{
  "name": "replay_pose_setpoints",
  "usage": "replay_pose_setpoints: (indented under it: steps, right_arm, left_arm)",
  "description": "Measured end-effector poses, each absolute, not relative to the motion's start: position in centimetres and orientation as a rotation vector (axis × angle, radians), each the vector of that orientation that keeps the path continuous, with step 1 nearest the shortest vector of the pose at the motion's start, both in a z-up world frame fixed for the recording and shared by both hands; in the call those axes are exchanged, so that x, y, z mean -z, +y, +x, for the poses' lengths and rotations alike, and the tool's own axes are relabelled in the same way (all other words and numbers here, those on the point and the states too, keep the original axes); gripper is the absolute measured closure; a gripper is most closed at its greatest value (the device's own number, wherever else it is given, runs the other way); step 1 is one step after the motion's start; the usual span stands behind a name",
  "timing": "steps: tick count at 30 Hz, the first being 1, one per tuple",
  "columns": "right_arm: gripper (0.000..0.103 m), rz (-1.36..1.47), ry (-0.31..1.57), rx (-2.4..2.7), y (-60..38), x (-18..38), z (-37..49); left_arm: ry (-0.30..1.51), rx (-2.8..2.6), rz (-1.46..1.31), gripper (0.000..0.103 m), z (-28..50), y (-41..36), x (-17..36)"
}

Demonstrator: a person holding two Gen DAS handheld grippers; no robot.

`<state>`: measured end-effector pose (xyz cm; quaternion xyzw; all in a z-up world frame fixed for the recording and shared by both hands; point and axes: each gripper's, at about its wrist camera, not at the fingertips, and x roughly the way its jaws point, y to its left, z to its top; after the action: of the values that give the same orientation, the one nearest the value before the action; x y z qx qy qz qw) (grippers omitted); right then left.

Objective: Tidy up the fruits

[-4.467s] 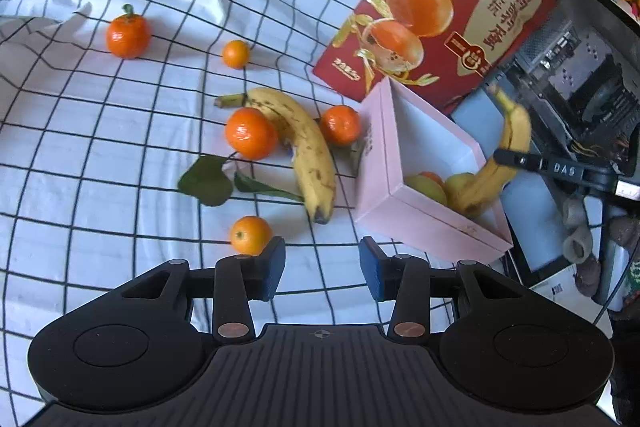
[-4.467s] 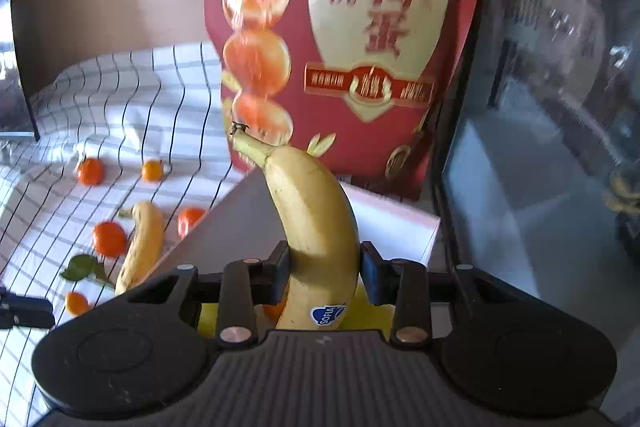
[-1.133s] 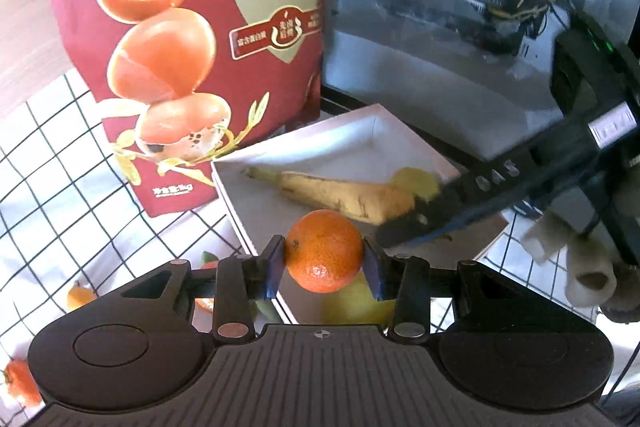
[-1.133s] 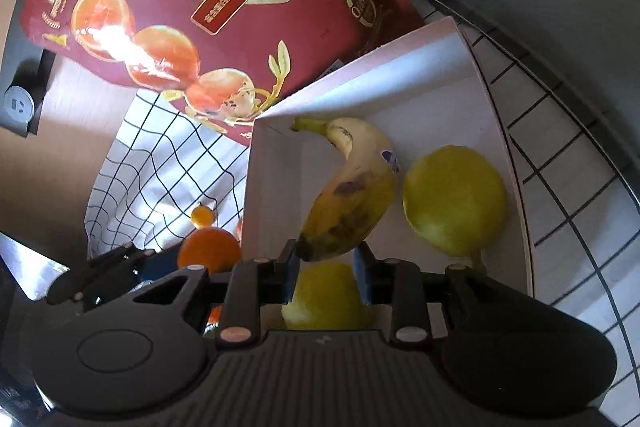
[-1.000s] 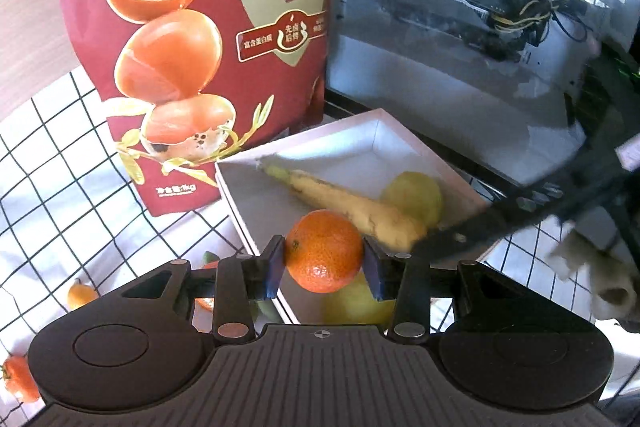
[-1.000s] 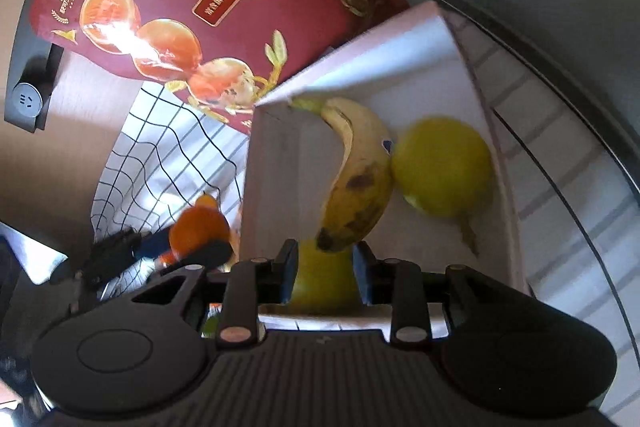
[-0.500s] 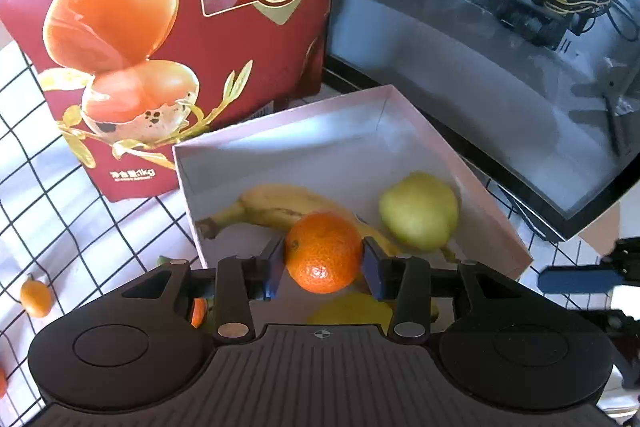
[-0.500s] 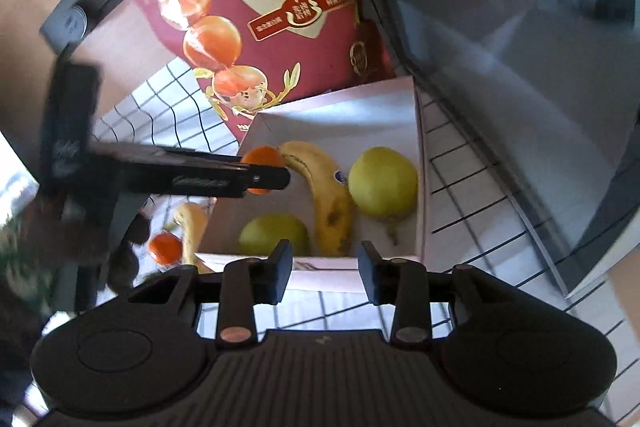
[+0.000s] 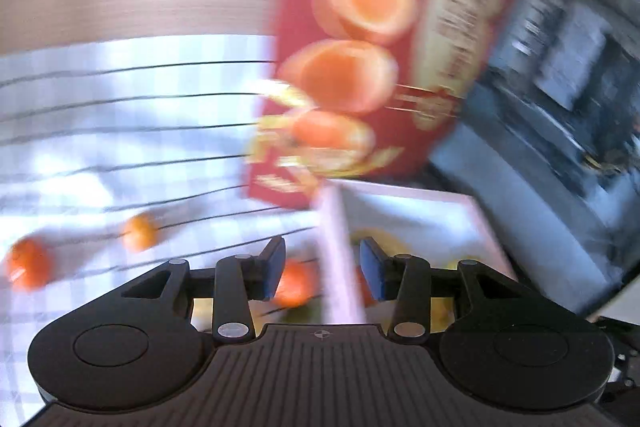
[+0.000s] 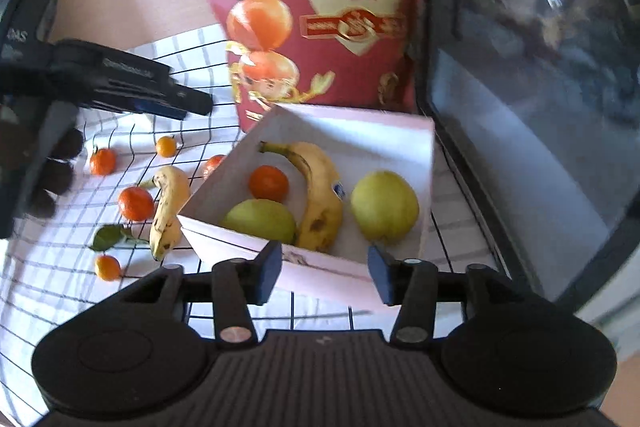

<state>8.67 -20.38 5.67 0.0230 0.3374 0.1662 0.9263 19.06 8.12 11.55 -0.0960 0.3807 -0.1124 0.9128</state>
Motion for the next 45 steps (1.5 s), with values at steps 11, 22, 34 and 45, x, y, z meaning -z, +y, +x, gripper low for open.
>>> replay_pose_setpoints:
  steps: [11, 22, 34, 45]
  right_arm:
    - [0.044, -0.045, 0.611, -0.562, -13.9, -5.1, 7.4]
    - [0.044, -0.091, 0.721, -0.688, -9.6, -2.3, 5.0]
    - [0.044, -0.056, 0.797, -0.645, -10.6, -0.4, 4.1]
    - [0.041, -0.038, 0.819, -0.625, -11.1, 0.4, 3.3]
  left_arm:
    - [0.842, -0.037, -0.342, 0.058, 11.3, 16.1, -7.7]
    - [0.883, 0.028, -0.295, 0.058, 10.1, 15.0, -5.8]
    - [0.863, 0.011, -0.181, 0.058, 13.4, 11.3, -5.5]
    - [0.917, -0.046, -0.094, 0.053, 16.5, 11.7, -3.9]
